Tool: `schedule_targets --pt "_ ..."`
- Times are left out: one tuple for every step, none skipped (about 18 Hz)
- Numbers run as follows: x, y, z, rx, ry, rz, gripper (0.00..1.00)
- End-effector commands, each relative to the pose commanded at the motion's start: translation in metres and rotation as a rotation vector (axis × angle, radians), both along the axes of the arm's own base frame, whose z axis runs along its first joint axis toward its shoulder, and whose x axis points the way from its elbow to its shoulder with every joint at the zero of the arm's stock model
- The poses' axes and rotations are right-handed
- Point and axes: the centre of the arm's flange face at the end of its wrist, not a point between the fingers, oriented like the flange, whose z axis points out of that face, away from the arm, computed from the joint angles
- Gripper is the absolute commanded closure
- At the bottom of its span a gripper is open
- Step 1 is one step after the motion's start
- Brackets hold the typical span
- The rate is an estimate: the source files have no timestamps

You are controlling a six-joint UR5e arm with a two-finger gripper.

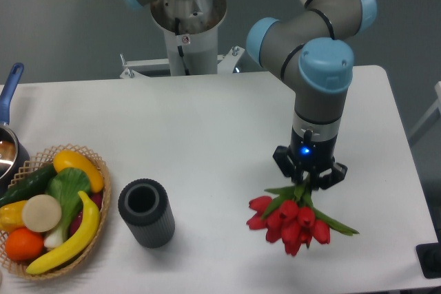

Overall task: Insert the flowers into the vase
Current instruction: 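Lift the held red tulip bunch and swing it toward the grey vase, then carry the tulips over the vase and align stems with its opening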

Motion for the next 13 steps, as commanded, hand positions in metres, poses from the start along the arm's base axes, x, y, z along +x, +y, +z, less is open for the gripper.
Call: schedule_targets --pt "0.008 0.009 0.004 0.031 -0.014 -0.023 0.89" --pt "0.014 0.016 0.009 0.066 -0.028 -0.045 0.89" --pt "0.018 0.023 0.014 0.108 -0.056 -0.059 0.89" --pt "0.021 0.029 0.021 0.160 -0.090 -0.073 0.89" --pt "0.026 0.039 0.027 0.211 -0.124 -0.100 0.89" --pt "0.031 0.048 0.035 0.259 -0.151 -0.132 0.88" --pt "0.035 0.053 0.046 0.293 -0.161 -0.150 0.88" --pt "0.038 0.056 0.059 0.323 -0.159 -0.164 0.88" --pt "0.048 0.066 0.071 0.361 -0.168 -0.185 0.88" --pt "0.057 0.073 0.082 0.410 -0.183 -0.213 0.88" --pt "0.062 0.076 0.089 0.462 -0.200 -0.243 0.88" --pt "0.066 0.076 0.092 0.506 -0.231 -0.278 0.88" --pt "0.069 0.075 0.095 0.542 -0.259 -0.308 0.88"
